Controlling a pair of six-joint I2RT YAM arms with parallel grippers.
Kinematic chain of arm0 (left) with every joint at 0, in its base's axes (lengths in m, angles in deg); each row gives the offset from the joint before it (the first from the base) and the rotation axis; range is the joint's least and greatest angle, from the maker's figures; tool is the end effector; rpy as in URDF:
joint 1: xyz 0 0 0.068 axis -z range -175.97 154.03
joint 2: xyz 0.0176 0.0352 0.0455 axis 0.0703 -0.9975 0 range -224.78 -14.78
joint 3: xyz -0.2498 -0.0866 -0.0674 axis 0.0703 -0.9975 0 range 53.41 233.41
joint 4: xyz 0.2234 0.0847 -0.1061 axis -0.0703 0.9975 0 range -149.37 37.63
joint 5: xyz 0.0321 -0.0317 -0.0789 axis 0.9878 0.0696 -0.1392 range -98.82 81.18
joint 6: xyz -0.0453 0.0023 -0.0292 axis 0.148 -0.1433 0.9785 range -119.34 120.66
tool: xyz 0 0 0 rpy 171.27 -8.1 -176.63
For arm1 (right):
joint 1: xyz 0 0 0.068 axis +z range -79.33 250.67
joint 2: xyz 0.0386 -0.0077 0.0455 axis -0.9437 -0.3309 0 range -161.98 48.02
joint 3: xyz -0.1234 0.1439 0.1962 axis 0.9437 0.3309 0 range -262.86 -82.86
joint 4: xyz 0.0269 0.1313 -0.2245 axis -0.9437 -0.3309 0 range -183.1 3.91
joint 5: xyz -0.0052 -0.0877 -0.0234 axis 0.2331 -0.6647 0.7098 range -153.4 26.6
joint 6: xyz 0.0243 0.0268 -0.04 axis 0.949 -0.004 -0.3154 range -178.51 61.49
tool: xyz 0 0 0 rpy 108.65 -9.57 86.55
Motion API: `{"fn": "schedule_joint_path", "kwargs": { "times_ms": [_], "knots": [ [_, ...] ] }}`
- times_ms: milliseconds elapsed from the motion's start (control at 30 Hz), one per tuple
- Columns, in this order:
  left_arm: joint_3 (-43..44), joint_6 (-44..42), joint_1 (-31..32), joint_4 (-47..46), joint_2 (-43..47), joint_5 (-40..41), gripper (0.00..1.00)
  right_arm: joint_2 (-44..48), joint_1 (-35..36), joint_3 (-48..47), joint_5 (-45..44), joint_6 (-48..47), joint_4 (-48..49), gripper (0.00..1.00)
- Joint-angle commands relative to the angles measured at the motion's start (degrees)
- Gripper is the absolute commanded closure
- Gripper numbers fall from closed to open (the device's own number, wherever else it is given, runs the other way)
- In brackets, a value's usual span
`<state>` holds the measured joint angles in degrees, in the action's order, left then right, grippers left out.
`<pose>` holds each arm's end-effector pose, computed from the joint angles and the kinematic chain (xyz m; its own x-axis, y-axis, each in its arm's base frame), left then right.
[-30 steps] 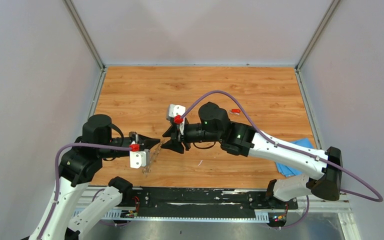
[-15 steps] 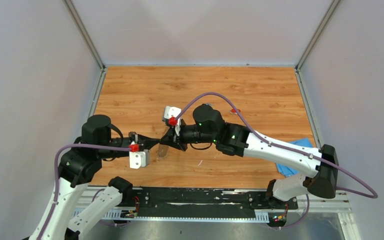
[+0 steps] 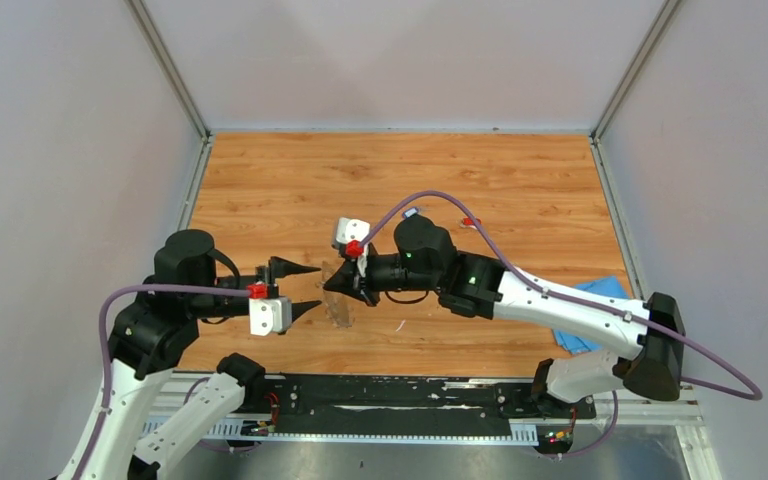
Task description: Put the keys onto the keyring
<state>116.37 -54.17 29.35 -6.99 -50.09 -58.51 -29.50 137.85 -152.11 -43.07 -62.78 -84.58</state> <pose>0.0624 -0.0596 0.3922 0.5201 0.3389 -0.7839 0.8291 0.0200 0.5587 0.1131 0.3003 0.3827 0.0290 -0.1115 -0.9933 -0.9987 0.0375 -0.0333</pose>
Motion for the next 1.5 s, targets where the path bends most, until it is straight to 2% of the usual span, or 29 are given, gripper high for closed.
{"fn": "schedule_joint_path", "kwargs": {
  "times_ms": [0, 133, 267, 467, 633, 833, 1200, 1400, 1467],
  "knots": [
    [1.67, 8.22, 0.34, -0.09, -0.11, 0.58, 0.4, 4.76, 0.76, 3.07, 1.08, -0.69, 4.2, 1.0],
    [1.57, 11.61, 0.34, -0.08, -0.09, 1.7, 0.39, 8.39, 0.75, 7.03, 2.29, -0.36, 6.68, 1.0],
    [0.27, 14.18, 0.34, -0.09, -0.77, 0.42, 0.52, 11.51, 0.72, 10.62, 4.39, -0.19, 10.23, 1.0],
    [1.81, 18.58, 0.34, -0.08, -5.27, -5.87, 0.58, 14.32, 0.75, 14.45, 6.24, -0.99, 15.49, 1.0],
    [1.29, 16.66, 0.34, -0.15, -5.55, -9.78, 0.61, 14.38, 0.76, 15.1, 6.38, -1.65, 17.47, 1.0],
    [1.96, 17.38, 0.34, -0.13, -5.99, -11.91, 0.73, 13.09, 0.76, 14.99, 6.64, -1.54, 18.93, 1.0],
    [1.61, 16.24, 0.34, -0.17, -5.22, -12.16, 0.8, 11.45, 0.76, 13.97, 7.6, -0.79, 19.31, 1.0],
    [0.16, 14.34, 0.34, -0.17, -4.38, -10.2, 0.89, 11.3, 0.8, 13.77, 8.21, -0.48, 19.79, 1.0],
    [-0.49, 13.87, 0.34, -0.17, -4.0, -9.59, 0.87, 11.49, 0.87, 13.82, 8.37, -0.31, 19.92, 1.0]
  ]
}}
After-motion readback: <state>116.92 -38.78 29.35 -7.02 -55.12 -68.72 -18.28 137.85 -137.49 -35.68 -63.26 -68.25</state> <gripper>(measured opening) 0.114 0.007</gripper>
